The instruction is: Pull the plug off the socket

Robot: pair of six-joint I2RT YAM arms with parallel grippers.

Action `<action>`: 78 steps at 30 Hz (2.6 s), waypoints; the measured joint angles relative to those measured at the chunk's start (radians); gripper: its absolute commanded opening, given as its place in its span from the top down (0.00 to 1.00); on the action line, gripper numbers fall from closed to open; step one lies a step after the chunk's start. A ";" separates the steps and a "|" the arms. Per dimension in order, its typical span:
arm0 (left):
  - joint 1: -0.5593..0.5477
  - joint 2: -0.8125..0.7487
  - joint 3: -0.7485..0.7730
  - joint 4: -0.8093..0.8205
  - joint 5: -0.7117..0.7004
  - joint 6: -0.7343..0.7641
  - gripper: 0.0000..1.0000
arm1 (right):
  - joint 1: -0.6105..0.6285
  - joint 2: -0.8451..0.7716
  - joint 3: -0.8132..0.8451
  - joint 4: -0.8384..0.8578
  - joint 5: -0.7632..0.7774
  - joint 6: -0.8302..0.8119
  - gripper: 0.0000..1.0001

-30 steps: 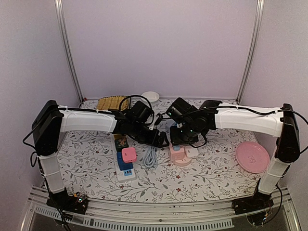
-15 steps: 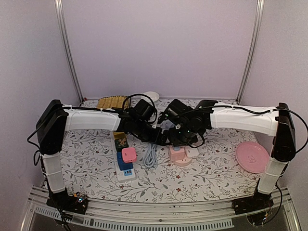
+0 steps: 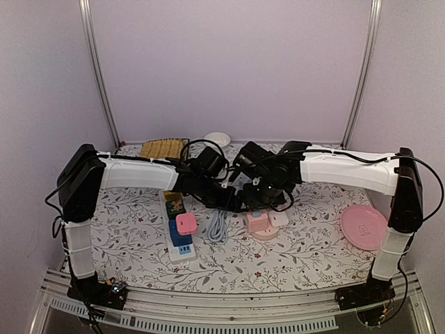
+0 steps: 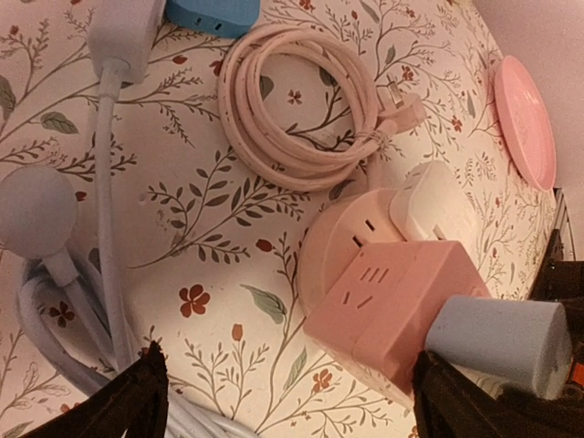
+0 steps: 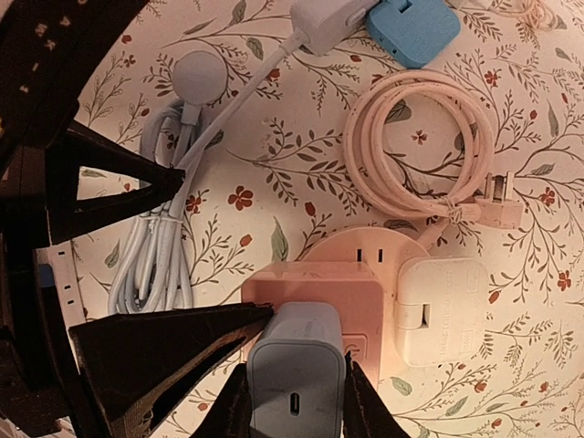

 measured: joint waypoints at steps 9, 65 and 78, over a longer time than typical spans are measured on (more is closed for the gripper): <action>0.001 0.008 0.011 -0.009 -0.015 0.000 0.07 | 0.002 -0.010 0.046 0.006 0.029 -0.004 0.96; 0.003 -0.298 0.015 -0.127 -0.180 0.051 0.06 | -0.808 -0.091 -0.462 0.453 -0.391 -0.142 0.62; 0.008 -0.298 0.012 -0.126 -0.164 0.052 0.06 | -0.820 -0.163 -0.484 0.385 -0.354 -0.158 0.18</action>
